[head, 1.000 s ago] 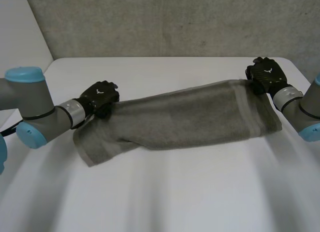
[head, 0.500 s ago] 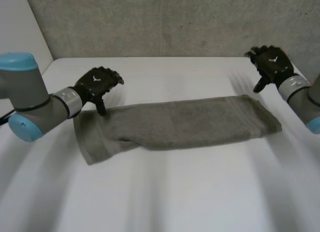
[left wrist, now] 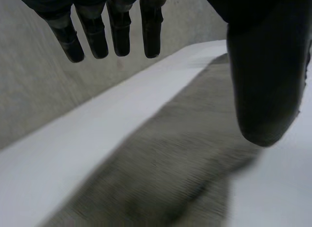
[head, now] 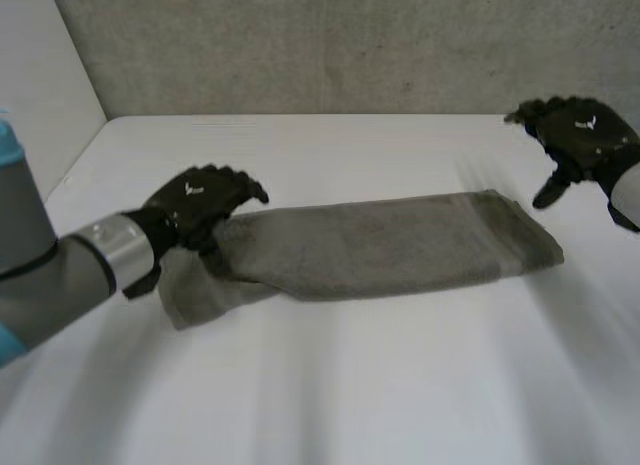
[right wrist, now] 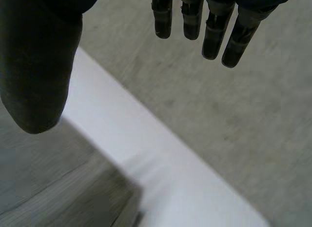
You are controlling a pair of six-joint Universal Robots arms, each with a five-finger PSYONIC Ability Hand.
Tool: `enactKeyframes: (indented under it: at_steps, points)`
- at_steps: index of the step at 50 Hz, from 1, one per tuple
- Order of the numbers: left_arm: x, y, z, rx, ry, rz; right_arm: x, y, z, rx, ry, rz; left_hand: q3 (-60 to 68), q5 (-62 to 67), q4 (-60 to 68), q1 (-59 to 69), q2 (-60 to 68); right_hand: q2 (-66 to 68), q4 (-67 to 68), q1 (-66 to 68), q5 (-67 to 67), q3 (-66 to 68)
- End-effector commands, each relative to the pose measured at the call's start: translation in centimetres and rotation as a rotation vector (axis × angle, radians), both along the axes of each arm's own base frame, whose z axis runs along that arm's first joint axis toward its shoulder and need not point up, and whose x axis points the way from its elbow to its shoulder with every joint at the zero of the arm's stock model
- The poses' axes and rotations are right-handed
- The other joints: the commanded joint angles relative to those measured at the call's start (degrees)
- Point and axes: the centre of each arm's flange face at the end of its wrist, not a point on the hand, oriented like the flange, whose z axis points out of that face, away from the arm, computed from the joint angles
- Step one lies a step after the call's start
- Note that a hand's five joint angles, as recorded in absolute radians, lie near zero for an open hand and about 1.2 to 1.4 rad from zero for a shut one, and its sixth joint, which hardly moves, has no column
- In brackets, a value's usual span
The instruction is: Fold the towel.
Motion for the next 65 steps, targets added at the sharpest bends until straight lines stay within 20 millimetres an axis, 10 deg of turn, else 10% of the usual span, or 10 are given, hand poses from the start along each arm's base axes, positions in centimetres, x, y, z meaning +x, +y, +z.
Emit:
enactKeyframes:
  at_steps: [1,18,31,53,65]
  points:
    - [1.4,3.0,-1.5,0.053,-0.001,0.084,-2.0,1.0,-2.8,0.095,0.094,0.006,-2.8,0.5,-3.2,1.3,1.3,1.4,-4.1,2.1,1.8,-3.0]
    - [2.5,2.2,-6.6,0.1,-0.064,0.222,-3.2,-0.4,-10.5,0.124,0.296,0.063,-2.8,3.1,-3.2,3.9,3.8,19.2,-4.1,19.9,19.6,-3.0]
    - [2.3,1.7,-6.9,0.076,-0.055,0.222,-3.2,-2.0,-11.4,0.059,0.293,0.05,-2.8,3.1,-3.2,3.9,3.8,66.0,-4.1,66.7,66.4,-3.0]
    - [3.2,-1.1,-8.3,0.048,-0.077,0.303,-9.1,-3.5,-8.9,0.037,0.276,-0.108,-2.8,3.2,-3.2,4.0,4.0,66.1,-4.1,66.8,66.5,-3.0]
    - [3.3,-1.7,-9.1,0.065,-0.089,0.314,-8.0,-2.1,-8.7,0.081,0.238,-0.034,-2.8,3.7,-3.2,4.5,4.5,66.1,-4.1,66.8,66.5,-3.0]
